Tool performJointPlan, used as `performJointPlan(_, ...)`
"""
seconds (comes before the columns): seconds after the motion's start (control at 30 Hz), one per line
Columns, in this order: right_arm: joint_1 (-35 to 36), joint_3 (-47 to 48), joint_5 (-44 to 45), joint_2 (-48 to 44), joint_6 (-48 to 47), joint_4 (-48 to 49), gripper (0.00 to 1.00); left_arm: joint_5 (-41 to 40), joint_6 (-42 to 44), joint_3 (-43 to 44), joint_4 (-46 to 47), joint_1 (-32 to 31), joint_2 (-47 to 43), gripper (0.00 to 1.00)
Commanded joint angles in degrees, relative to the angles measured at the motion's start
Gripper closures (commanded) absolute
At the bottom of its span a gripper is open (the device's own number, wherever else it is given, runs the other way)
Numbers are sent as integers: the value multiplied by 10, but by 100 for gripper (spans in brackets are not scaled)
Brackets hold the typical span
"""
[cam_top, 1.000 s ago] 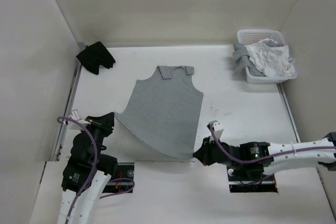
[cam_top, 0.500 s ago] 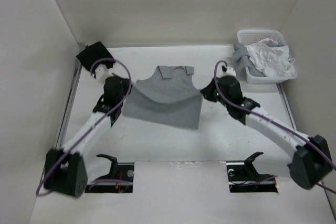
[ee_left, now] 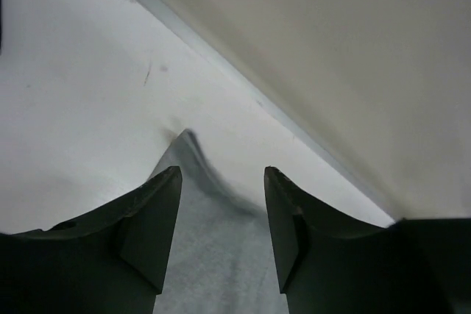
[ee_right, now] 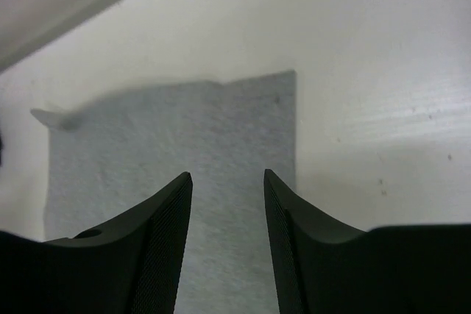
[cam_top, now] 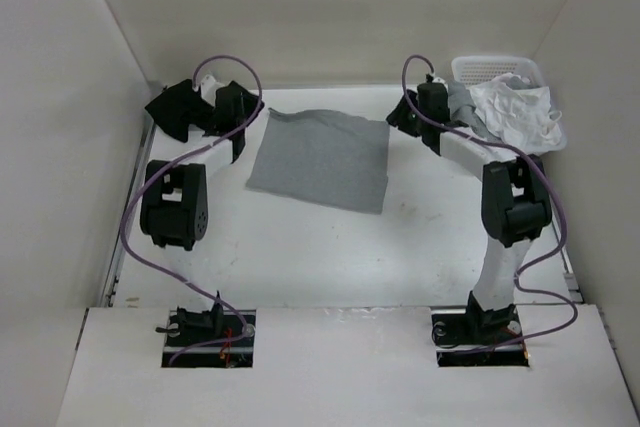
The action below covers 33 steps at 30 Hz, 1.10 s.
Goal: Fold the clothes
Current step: Fold the tank top
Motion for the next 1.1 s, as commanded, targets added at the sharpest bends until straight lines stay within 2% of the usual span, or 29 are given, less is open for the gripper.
performJointPlan(0.0, 28, -63, 6, -67, -3, 20, 51, 20, -8, -118, 51, -2, -115, 56)
performJointPlan(0.1, 75, -214, 40, -170, 11, 88, 53, -24, -32, -294, 90, -26, -223, 64)
performJointPlan(0.23, 127, -363, 54, -273, 48, 146, 90, -45, -46, -443, 77, -31, -323, 69)
performJointPlan(0.3, 149, -413, 58, -308, 61, 157, 95, -24, -43, -482, 60, -22, -353, 66)
performJointPlan(0.37, 166, -450, 61, -337, 64, 167, 94, 5, -47, -505, 63, -5, -360, 63)
performJointPlan(0.57, 177, -515, 70, -399, 73, 168, 76, 66, -63, -505, 93, 27, -305, 58)
performJointPlan(0.67, 177, -533, 71, -405, 75, 169, 70, 81, -83, -502, 118, 38, -268, 57)
performJointPlan(0.83, 179, -547, 68, -388, 81, 184, 66, 101, -104, -492, 166, 40, -219, 56)
performJointPlan(0.9, 179, -550, 70, -381, 86, 191, 64, 101, -109, -486, 168, 41, -204, 59)
performJointPlan(1.07, 179, -555, 72, -360, 112, 201, 57, 90, -123, -481, 179, 41, -181, 79)
